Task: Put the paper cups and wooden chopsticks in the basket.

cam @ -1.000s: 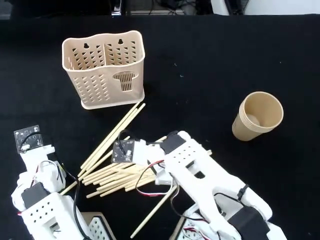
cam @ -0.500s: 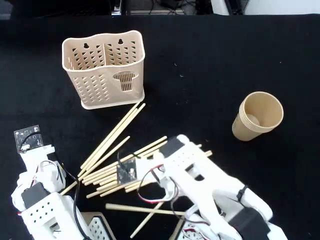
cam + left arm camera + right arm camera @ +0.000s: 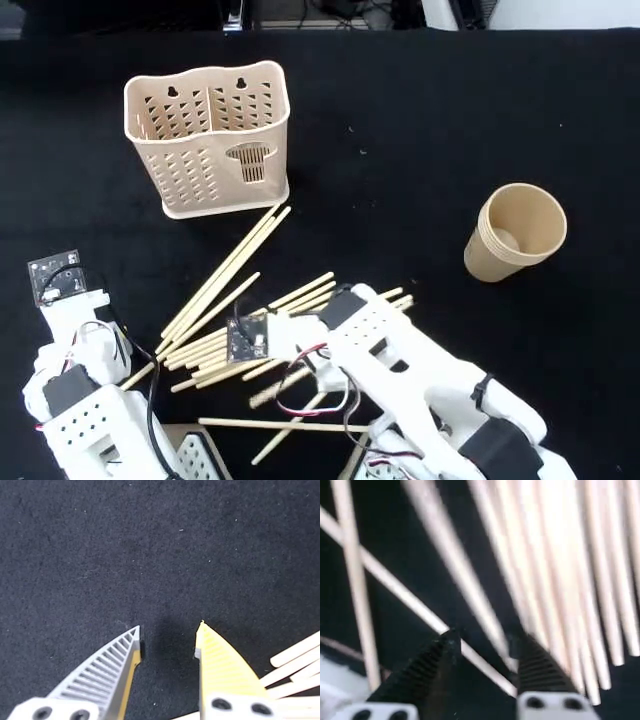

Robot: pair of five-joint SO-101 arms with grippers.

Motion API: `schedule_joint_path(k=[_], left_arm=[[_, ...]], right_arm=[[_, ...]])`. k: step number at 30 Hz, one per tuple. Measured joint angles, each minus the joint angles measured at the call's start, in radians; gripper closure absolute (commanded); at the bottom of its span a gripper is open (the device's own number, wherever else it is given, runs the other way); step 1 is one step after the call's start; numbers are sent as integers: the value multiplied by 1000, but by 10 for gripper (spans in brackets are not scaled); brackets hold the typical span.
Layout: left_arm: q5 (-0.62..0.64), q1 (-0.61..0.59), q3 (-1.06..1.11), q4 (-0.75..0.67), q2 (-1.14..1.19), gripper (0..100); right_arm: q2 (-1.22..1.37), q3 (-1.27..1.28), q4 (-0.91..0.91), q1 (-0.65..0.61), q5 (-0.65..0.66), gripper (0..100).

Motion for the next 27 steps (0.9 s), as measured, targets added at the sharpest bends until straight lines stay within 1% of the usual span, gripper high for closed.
schedule_joint_path(k=[3,7,9,11,14,18,21,25,27], left_arm=[[0,0,0,0,0,812],[0,0,0,0,0,812],[0,0,0,0,0,812],[0,0,0,0,0,812],[0,0,0,0,0,812],[0,0,0,0,0,812],[0,0,0,0,0,812],[0,0,0,0,0,812],[0,0,0,0,0,812]], right_arm=[[12,0,-37,-3,-8,961],[12,0,-51,-3,-9,975],[12,-20,-43,-2,-9,964],[12,-64,8,-2,-14,924],[2,-152,121,-2,-58,857],[-106,-180,226,-20,-74,850],[-221,-132,249,-60,-78,846],[-361,-3,256,-87,-78,773],[-423,48,258,-101,-109,745]])
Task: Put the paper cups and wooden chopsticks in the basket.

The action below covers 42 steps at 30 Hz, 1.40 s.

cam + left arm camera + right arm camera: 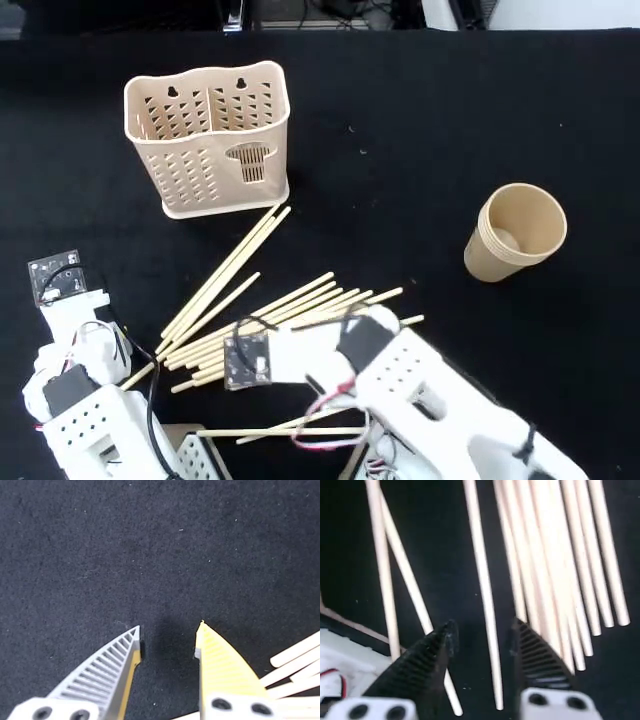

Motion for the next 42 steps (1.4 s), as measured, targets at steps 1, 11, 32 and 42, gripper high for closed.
schedule_joint_path(k=[1,11,32,42], left_arm=[[0,0,0,0,0,812],[0,0,0,0,0,812],[72,-3,2,-52,0,812],[137,-233,2,-155,0,809]], right_arm=[[-28,15,0,-6,-23,740],[-57,34,0,-170,-190,737],[155,-28,-14,-384,-270,740],[155,-40,-38,-393,-430,740]])
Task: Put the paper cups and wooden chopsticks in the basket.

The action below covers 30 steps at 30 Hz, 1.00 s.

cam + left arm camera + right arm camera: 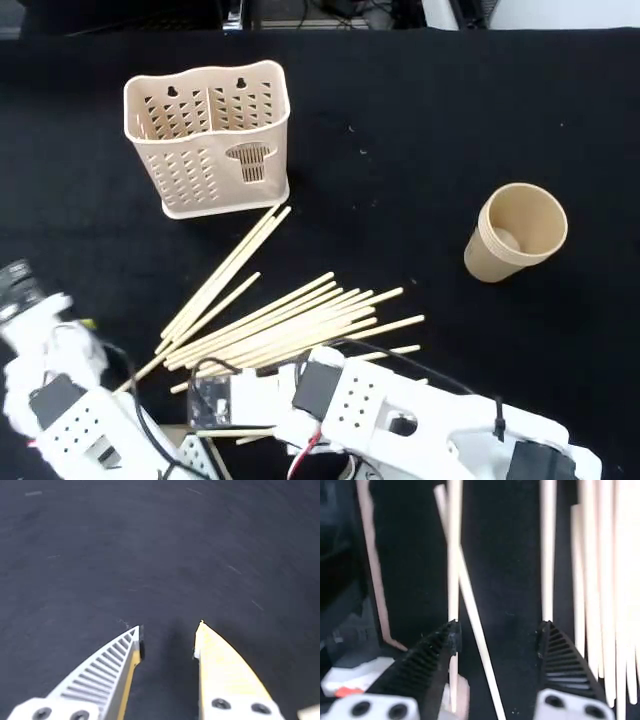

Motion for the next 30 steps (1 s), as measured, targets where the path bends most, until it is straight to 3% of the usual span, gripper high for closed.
schedule_joint_path(k=[3,11,19,24,30], left_arm=[[9,-83,0,-25,0,809],[23,-84,0,-25,0,809],[28,-84,0,-25,0,809],[28,-84,0,-18,0,808],[28,-83,0,-5,0,808]], right_arm=[[0,-6,-5,-3,-54,740],[0,6,-77,-103,-204,740],[0,126,-249,-68,-213,740],[5,129,-259,21,-121,744],[68,133,-287,203,98,878]])
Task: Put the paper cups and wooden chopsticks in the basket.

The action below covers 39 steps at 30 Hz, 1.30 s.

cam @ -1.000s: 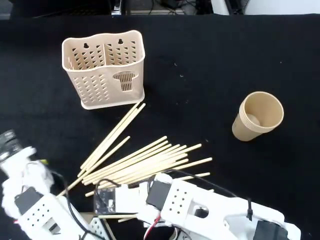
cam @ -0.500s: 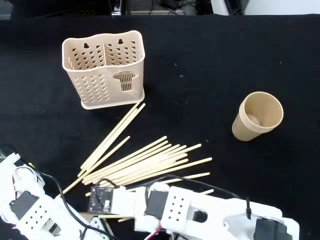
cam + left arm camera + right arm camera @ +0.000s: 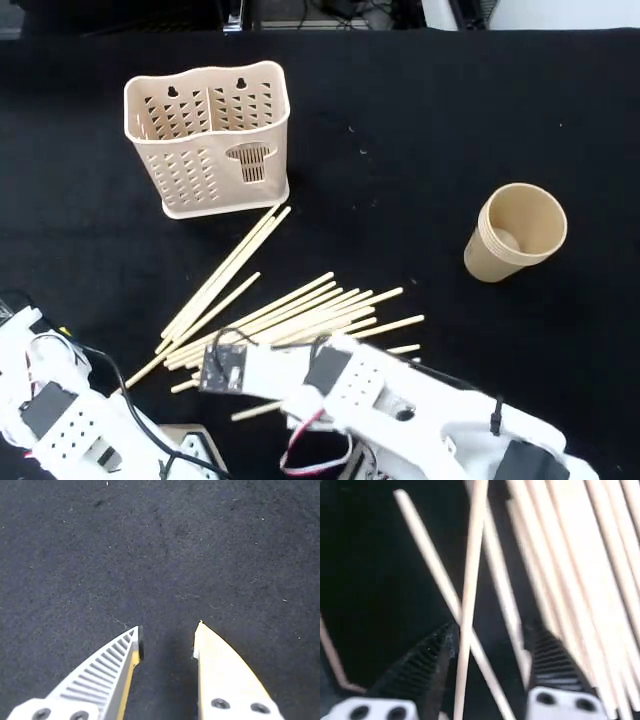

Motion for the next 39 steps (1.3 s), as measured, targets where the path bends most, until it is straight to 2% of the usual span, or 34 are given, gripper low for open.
schedule_joint_path(k=[7,12,19,25,39], left_arm=[[0,6,0,0,0,808],[0,9,0,0,0,808],[0,31,0,0,0,808],[0,89,15,0,0,808],[0,100,15,0,0,808]], right_arm=[[11,-9,-46,95,121,985],[11,-32,-46,117,209,985],[14,-118,-46,259,321,982],[17,-133,-46,290,345,806],[20,-26,-175,292,345,801]])
